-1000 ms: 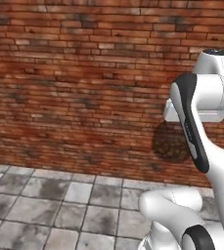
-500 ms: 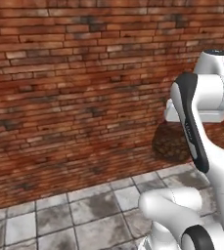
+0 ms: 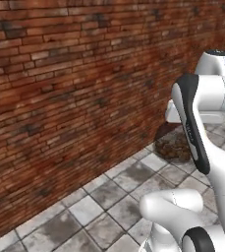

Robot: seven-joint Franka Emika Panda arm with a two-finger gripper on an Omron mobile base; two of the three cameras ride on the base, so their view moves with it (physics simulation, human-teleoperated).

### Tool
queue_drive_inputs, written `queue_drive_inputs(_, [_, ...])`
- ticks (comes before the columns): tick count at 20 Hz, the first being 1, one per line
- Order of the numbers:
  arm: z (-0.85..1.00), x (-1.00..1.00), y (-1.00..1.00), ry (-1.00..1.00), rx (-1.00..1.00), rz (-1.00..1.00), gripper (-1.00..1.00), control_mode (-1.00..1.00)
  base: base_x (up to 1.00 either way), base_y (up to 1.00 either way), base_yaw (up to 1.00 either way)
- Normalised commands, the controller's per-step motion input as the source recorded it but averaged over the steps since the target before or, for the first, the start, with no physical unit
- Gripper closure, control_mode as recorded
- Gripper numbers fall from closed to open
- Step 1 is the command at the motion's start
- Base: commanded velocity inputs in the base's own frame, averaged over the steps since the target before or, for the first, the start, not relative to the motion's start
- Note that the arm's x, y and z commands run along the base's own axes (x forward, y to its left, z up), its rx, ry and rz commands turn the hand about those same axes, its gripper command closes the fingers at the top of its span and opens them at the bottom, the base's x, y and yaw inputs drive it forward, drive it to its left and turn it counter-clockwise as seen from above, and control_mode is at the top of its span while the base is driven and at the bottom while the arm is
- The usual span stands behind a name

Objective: Pick the jar and jar from the dining table and place them in the open cabinet. Close the cabinet after placing the objects.

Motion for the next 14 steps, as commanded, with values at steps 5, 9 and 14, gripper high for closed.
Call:
queue_drive_inputs(5, [0.00,0.00,0.00,0.00,0.00,0.00,1.00,1.00,0.00,0.10,-0.62])
queue_drive_inputs(9, [0.00,0.00,0.00,0.00,0.00,0.00,1.00,1.00,0.04,0.21,-0.59])
queue_drive_inputs(14, [0.00,0.00,0.00,0.00,0.00,0.00,1.00,1.00,0.16,0.31,-0.54])
